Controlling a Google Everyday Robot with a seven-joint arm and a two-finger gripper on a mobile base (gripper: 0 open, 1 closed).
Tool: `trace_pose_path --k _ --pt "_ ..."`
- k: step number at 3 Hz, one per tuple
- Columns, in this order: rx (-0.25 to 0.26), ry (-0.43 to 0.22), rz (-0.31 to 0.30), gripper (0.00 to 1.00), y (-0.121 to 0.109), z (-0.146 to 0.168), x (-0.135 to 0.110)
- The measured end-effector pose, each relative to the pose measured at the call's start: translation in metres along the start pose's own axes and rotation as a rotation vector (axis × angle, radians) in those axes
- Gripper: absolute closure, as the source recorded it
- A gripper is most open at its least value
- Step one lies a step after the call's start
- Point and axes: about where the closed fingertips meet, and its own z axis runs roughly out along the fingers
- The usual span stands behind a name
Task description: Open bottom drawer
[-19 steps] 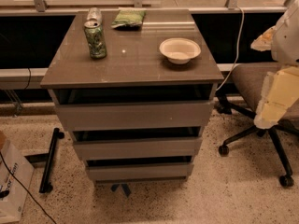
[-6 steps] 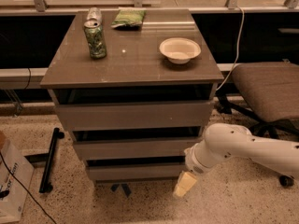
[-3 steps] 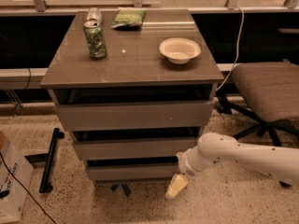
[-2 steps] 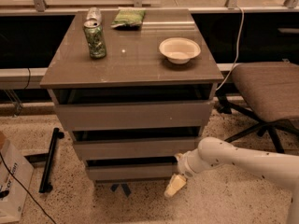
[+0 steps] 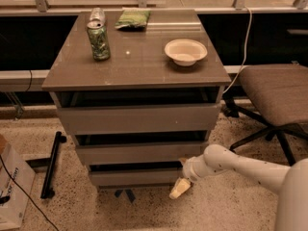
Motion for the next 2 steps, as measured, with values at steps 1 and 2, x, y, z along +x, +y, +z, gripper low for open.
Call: trace_pose_path --k 1,2 --pt "-0.024 -0.004 0.019 0.00 -0.011 0.023 0.018" --pt "-0.046 -0.030 0.062 0.00 -0.020 0.043 0.034"
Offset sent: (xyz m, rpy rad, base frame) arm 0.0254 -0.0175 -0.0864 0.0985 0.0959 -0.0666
